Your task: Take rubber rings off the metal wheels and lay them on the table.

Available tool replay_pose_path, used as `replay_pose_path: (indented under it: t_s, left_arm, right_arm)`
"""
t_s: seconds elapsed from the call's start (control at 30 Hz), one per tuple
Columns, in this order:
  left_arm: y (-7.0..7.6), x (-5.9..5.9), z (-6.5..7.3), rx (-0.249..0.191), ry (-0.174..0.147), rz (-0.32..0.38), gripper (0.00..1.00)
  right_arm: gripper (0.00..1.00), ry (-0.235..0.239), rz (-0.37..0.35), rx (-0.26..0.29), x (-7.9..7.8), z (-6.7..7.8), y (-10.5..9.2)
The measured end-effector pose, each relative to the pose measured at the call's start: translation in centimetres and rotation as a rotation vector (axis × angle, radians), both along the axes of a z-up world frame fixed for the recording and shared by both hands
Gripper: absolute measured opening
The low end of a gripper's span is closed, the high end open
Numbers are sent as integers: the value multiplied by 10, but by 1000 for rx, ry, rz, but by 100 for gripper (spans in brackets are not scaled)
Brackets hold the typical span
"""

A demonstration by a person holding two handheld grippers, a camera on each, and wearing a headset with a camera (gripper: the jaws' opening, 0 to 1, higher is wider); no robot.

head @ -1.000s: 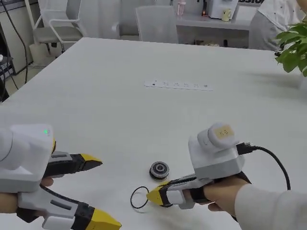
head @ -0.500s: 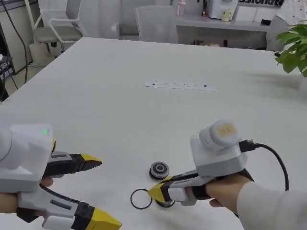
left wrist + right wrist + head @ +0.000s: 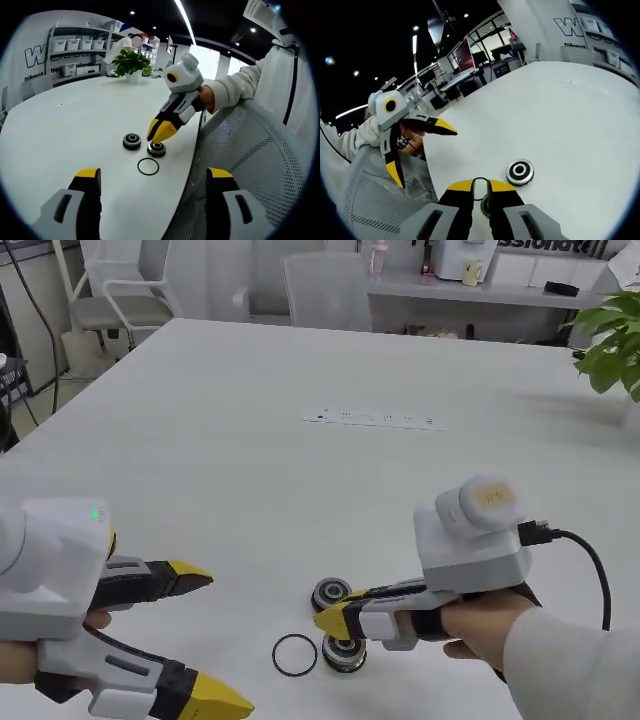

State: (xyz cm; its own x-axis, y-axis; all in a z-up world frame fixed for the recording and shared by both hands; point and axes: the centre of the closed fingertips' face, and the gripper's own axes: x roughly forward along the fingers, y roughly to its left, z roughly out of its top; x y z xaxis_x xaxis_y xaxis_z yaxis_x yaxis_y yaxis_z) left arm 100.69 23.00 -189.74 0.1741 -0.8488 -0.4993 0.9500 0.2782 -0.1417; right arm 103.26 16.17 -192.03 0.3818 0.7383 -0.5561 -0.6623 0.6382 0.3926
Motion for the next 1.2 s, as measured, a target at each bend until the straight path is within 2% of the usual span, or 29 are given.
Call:
replay_pose_path:
  t_s: [0.77,1.2]
  left_arm:
    - [1,2,0,-3,3,11,84]
    - [1,2,0,-3,4,13,84]
  right_arm:
    - [8,-32,-117,63,21,20,-27]
    - [9,-41,-203,105,31,29,-51]
